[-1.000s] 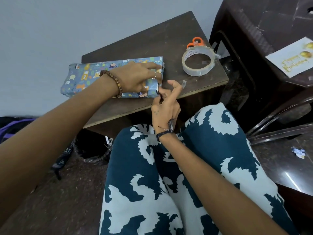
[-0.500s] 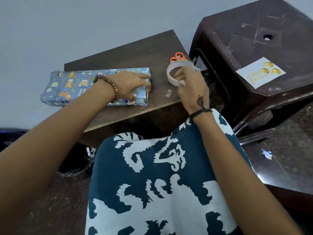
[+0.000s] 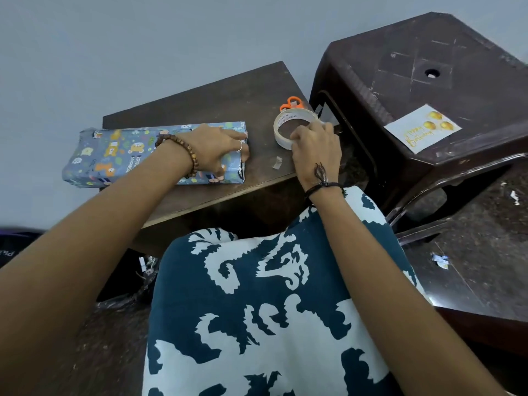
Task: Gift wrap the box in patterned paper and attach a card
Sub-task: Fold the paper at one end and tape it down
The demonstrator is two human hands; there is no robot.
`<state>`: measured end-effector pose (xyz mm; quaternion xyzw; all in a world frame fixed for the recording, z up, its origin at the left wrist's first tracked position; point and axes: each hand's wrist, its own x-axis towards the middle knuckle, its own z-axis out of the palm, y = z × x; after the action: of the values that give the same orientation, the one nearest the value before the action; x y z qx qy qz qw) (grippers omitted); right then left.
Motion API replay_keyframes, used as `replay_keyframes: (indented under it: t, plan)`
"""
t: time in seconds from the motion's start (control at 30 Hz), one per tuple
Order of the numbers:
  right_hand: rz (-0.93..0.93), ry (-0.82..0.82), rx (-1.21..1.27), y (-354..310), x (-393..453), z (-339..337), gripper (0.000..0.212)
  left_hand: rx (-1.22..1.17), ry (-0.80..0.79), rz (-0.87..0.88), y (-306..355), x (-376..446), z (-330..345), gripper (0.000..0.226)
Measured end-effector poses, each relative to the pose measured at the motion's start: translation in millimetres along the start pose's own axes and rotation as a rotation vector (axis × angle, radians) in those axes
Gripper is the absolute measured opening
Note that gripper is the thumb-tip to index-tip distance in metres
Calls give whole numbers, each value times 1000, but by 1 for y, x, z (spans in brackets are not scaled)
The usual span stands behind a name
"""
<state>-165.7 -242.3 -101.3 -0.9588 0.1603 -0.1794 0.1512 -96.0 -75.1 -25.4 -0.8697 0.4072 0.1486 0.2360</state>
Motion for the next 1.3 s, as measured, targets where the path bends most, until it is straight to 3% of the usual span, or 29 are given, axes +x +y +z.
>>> replay_keyframes:
  t: [0.33, 0.4, 0.53, 0.6, 0.73, 0.8, 0.93, 1.0, 1.13, 1.3]
  plan:
    - [-27, 117, 35, -15, -12, -13, 10, -2, -5, 14, 0, -2, -2, 55]
    - [-35, 137, -14, -16, -12, -14, 25, -9, -3, 20, 0, -3, -2, 56]
    - [-62, 60, -75, -19, -15, -15, 15, -8, -1, 24, 0, -4, -3, 54]
    - [-101, 96, -97, -18, -16, -18, 12, -8, 2, 28, 0, -5, -3, 53]
    - [-127, -69, -29, -20, -21, -22, 18, -12, 4, 39, 0, -6, -4, 51]
    - [-36, -64, 133, -21, -25, -20, 14, -16, 8, 43, -1, -7, -3, 51]
    - [353, -258, 1050, -24, -29, -12, 9, -9, 11, 46, -1, -6, -3, 55]
    - [505, -386, 1361, -30, -32, -9, 15, 2, 11, 46, -1, -6, -1, 58]
    - [664, -472, 1522, -46, -35, -3, 15, 4, 18, 49, -3, -5, 0, 62]
    - [746, -379, 1534, -57, -38, 3, 18, -2, 19, 60, -5, -3, 1, 60]
